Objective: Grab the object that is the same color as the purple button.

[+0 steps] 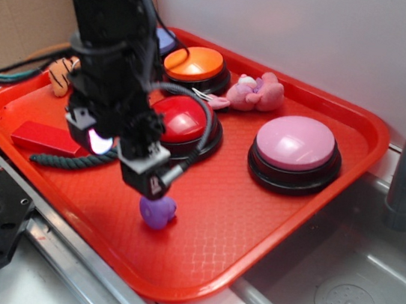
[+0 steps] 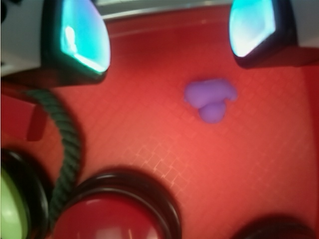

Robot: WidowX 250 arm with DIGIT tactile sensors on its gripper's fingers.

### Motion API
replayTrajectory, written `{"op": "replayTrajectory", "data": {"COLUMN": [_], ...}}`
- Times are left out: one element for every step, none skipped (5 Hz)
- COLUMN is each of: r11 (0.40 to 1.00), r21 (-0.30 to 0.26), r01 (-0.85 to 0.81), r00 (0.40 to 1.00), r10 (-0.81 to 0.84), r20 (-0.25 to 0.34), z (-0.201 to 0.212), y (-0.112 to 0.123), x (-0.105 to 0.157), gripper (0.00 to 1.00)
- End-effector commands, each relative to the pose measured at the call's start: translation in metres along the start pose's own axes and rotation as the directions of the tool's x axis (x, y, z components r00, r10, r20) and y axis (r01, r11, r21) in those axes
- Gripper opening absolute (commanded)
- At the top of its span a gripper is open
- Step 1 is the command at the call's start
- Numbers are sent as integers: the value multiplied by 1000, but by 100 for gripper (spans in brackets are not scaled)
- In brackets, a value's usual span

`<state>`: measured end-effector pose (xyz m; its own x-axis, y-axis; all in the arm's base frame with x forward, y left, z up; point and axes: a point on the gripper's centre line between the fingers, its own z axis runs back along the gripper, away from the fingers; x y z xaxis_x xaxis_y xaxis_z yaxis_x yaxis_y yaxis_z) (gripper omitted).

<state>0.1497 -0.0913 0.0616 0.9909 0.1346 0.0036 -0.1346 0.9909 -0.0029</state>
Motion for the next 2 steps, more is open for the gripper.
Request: {"op": "replayTrajectory", "data": {"r11": [1000, 1000], "r21": [-28, -6], "r01": [1, -25], "r00": [1000, 999], "r10": [0, 26], "r20": [21, 37], "z": [-24, -35], "y": [-14, -16], "x": [5, 11], "gripper": [100, 100]}}
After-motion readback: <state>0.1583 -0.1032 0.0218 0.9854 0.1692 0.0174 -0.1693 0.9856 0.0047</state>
